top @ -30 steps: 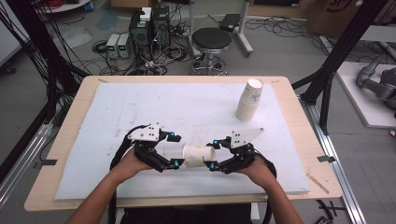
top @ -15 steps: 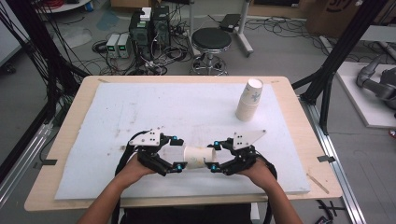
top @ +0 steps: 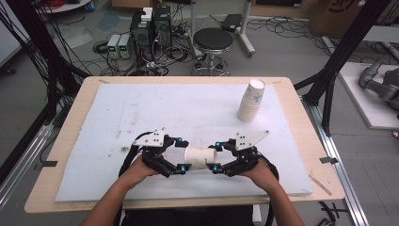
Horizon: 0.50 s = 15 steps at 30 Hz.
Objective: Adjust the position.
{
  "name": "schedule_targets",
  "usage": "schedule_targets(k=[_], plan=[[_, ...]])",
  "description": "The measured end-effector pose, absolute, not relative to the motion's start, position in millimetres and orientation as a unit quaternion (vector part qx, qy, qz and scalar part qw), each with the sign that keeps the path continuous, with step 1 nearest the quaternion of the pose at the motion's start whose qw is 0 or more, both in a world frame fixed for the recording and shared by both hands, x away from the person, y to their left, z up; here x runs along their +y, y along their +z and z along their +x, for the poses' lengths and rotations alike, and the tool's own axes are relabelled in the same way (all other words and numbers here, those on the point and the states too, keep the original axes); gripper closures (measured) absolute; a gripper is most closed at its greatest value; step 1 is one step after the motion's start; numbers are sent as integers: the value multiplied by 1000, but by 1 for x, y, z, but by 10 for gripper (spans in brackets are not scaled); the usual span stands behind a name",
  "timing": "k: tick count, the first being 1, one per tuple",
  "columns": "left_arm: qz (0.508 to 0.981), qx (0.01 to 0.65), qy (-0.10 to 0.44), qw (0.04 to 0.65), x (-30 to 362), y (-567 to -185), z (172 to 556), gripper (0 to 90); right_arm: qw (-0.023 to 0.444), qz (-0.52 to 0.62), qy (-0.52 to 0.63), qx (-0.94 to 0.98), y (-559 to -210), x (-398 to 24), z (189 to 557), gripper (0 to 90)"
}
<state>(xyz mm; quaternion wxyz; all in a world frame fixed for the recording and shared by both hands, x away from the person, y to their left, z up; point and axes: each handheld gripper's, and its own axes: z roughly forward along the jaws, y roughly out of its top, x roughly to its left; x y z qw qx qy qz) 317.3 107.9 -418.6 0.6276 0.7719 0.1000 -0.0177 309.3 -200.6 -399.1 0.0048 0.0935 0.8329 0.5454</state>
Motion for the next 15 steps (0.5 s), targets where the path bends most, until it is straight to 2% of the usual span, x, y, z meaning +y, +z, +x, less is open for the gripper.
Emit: schedule_targets(k=[15], plan=[[771, 82, -30, 631, 97, -423, 316, 199, -20, 90, 570, 816, -398, -201, 310, 377]])
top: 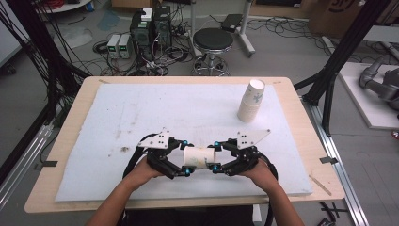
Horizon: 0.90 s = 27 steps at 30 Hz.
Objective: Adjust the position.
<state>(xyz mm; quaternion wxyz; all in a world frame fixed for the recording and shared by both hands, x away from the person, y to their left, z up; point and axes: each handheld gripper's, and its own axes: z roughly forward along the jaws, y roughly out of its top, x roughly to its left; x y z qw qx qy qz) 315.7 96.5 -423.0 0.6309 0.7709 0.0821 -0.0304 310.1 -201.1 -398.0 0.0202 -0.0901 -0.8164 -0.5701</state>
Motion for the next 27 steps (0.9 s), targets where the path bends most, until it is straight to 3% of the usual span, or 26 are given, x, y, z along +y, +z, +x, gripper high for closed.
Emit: schedule_targets(k=[20, 21, 23, 27], plan=[[774, 71, -19, 629, 103, -415, 312, 313, 48, -96, -574, -812, -405, -200, 313, 372], [777, 74, -18, 625, 104, -414, 312, 316, 51, -99, -574, -812, -405, -200, 313, 335], [791, 85, -9, 606, 103, -411, 311, 317, 46, -127, -575, -807, -404, -197, 313, 163], [808, 92, -6, 581, 106, -404, 311, 320, 41, -134, -570, -810, -404, -196, 314, 163]])
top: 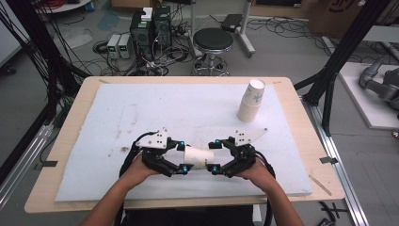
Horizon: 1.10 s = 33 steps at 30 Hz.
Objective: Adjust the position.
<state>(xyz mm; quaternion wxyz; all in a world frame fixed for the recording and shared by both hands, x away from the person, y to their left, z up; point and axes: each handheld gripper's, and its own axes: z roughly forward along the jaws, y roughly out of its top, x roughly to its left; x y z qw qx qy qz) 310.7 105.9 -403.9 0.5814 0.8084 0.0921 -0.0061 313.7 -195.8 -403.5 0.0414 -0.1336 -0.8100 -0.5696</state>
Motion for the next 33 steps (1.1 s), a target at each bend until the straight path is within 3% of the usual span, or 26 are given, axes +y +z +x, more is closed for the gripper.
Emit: schedule_targets(k=[11, 33], plan=[[869, 111, 8, 483, 110, -380, 316, 319, -56, -94, -479, -871, -387, -174, 308, 164], [932, 100, 23, 349, 97, -355, 327, 325, -109, -21, -359, -927, -370, -136, 312, 179]])
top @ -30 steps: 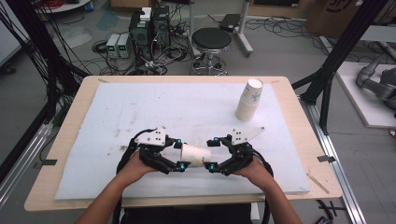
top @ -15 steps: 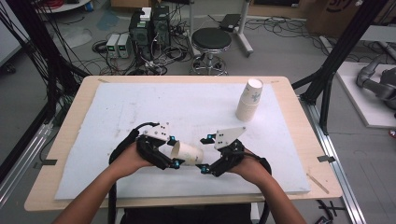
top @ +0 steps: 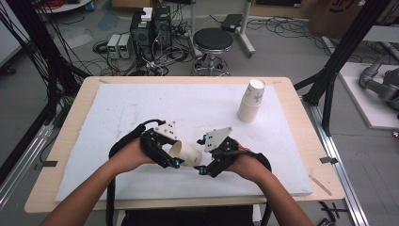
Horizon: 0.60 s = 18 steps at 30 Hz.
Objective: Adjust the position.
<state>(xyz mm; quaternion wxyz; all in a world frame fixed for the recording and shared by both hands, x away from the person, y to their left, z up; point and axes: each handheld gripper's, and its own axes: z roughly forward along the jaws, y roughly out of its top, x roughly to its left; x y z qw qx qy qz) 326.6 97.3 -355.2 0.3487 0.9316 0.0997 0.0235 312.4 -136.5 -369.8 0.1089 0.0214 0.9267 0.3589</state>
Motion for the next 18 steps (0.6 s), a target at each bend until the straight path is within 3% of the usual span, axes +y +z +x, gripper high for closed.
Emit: schedule_targets(k=[15, 18], plan=[[943, 94, 25, 319, 85, -353, 328, 324, 112, 16, 337, 935, -376, -122, 314, 182], [943, 94, 26, 319, 84, -353, 327, 324, 108, 12, 333, 936, -378, -118, 314, 240]])
